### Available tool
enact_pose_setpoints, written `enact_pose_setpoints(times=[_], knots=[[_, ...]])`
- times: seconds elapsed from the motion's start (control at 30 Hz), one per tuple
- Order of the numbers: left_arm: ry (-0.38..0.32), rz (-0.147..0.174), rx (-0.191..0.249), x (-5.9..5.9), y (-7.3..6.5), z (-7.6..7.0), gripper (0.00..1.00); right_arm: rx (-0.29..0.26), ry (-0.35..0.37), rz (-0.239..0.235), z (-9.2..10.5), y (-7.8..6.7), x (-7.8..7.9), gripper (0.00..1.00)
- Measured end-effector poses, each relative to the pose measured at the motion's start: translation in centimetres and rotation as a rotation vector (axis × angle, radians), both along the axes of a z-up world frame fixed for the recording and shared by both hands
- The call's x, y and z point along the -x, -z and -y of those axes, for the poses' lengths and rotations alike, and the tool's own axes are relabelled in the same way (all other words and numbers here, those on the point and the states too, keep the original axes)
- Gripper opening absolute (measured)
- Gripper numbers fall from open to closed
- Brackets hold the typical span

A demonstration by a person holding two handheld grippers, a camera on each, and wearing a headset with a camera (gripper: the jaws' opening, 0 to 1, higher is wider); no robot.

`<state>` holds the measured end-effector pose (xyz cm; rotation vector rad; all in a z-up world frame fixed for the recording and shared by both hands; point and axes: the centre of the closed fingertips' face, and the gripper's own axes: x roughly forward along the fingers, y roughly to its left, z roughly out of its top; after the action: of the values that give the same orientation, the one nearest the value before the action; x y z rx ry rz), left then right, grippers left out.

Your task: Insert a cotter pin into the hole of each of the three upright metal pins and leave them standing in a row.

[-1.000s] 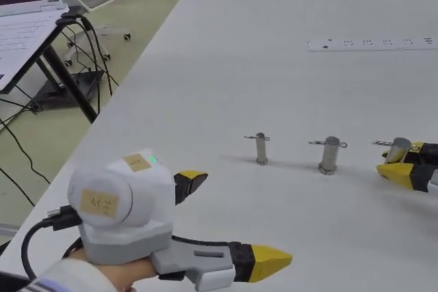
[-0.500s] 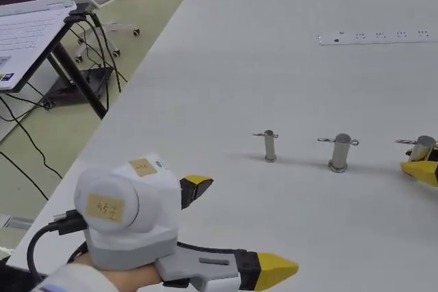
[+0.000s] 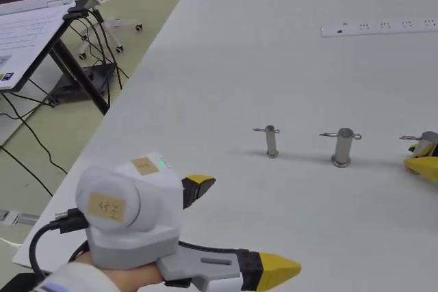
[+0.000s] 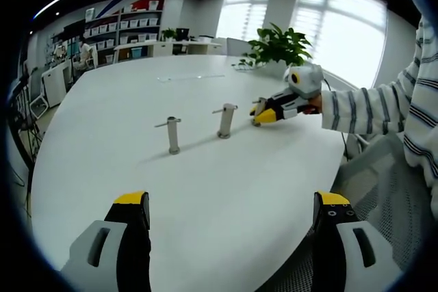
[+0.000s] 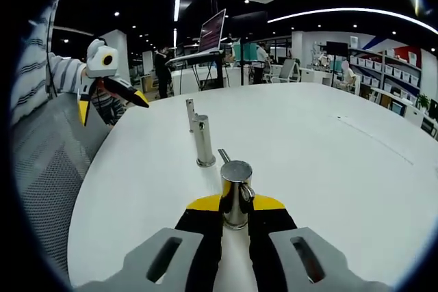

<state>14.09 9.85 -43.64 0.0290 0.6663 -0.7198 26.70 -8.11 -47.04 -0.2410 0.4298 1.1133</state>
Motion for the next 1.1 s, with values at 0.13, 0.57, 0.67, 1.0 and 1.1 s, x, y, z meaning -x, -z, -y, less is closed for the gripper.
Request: enact_pose_setpoints(times=[0.13,0.57,0.67,1.0,1.1], knots=[[-0.002,-0.006,0.002,0.03,-0.05,0.07,0.99,-0.034,0.008,-0.011,-0.02,-0.04,-0.01,0.08],[0.004,-0.01,0.013,-0.07,-0.39,0.48,0.99,-0.028,0.0,-0.013,-0.2,-0.01,0.08,0.09],[0.007,-0.011,0.013,-0.04,-0.39,0.55,0.99,-0.016,-0.004,-0.005,-0.29,0.03,0.16,0.09],[0.011,-0.017,0.004,0.2,-0.41,0.33,0.99,-0.021,0.007,-0.012,-0.15,-0.27,0.05,0.11],[0.008,-0.02,0.003,0.22,-0.37,0.24,0.99,-0.025,0.016,-0.014,-0.02,-0.45,-0.08,0.13]])
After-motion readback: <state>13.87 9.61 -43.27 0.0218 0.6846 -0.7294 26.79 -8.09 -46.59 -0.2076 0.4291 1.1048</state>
